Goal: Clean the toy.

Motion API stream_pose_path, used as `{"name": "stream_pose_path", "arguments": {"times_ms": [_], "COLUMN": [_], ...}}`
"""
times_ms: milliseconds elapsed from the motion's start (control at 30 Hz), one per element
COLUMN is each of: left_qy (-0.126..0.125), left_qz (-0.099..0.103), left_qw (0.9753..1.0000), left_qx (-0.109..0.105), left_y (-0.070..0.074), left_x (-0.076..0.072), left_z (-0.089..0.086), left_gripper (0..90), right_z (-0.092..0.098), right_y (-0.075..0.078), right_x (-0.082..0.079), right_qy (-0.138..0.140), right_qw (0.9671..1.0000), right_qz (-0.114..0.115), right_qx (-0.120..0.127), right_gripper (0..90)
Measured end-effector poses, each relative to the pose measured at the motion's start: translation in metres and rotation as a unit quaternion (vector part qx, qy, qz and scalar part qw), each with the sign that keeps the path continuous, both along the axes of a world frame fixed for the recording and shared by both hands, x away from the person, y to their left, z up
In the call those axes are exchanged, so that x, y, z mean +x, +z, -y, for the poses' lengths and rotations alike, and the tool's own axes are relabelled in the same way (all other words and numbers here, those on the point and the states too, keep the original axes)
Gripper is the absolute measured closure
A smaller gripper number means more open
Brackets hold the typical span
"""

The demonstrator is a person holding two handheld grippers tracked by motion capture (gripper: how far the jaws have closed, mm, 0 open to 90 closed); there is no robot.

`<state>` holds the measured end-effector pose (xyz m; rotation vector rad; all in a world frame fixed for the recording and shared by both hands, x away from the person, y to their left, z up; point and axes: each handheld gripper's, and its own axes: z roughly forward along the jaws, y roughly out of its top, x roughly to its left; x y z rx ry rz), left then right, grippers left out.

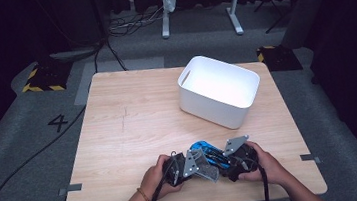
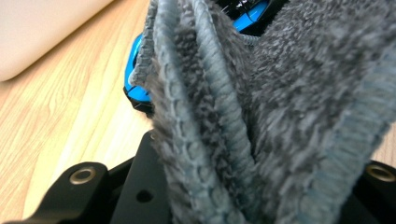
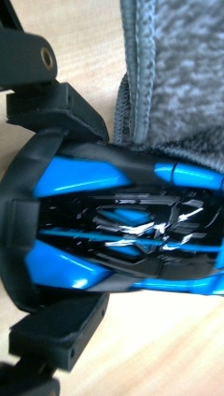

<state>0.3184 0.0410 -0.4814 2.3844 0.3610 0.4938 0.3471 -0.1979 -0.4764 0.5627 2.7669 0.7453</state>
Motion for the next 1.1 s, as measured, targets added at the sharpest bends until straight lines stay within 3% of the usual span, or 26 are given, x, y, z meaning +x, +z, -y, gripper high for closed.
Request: {"name": "stream_pose_path", "arguments": {"times_ms": [133,267,367,533,667,800,867,933,1033,1100], "left_qy": [-0.001,0.002,0.001,0.002,-0.001,0.005,0.006,0.012,0.015,0.014], "left_qz": [-0.004,-0.012,-0.016,-0.017,-0.026,-0.030,-0.030,-0.031,-0.042,-0.041], "left_qw": [1.0000,0.9999,0.9998,0.9997,0.9994,0.9989,0.9990,0.9990,0.9986,0.9988], "left_qx": [-0.005,-0.011,-0.014,-0.018,-0.025,-0.036,-0.034,-0.028,-0.030,-0.023], "left_y": [0.000,0.000,0.000,0.001,0.005,0.008,0.010,0.010,0.009,0.007], "left_x": [0.001,0.003,0.005,0.006,0.008,0.009,0.010,0.012,0.015,0.016], "left_z": [-0.001,-0.002,-0.002,-0.002,-0.006,-0.012,-0.015,-0.017,-0.018,-0.016], "left_gripper": [74.5,74.7,74.7,74.7,74.5,74.4,74.5,74.6,74.6,74.6], "right_z": [-0.007,-0.011,-0.013,-0.011,-0.006,0.008,0.017,0.031,0.042,0.044], "right_y": [0.000,0.001,0.001,0.001,0.004,0.008,0.010,0.020,0.023,0.022], "right_x": [-0.007,-0.016,-0.019,-0.018,-0.011,0.004,0.012,0.020,0.028,0.029], "right_qy": [0.008,0.019,0.028,0.032,0.025,0.011,0.005,-0.004,-0.024,-0.021], "right_qw": [0.9984,0.9944,0.9927,0.9922,0.9955,0.9994,0.9978,0.9923,0.9901,0.9896], "right_qz": [0.048,0.095,0.108,0.110,0.087,0.020,-0.009,-0.034,-0.035,-0.035], "right_qx": [-0.027,-0.042,-0.048,-0.049,-0.029,0.027,0.065,0.119,0.134,0.138], "right_gripper": [18.5,19.9,23.1,23.9,24.0,24.3,28.6,44.6,48.8,49.3]}}
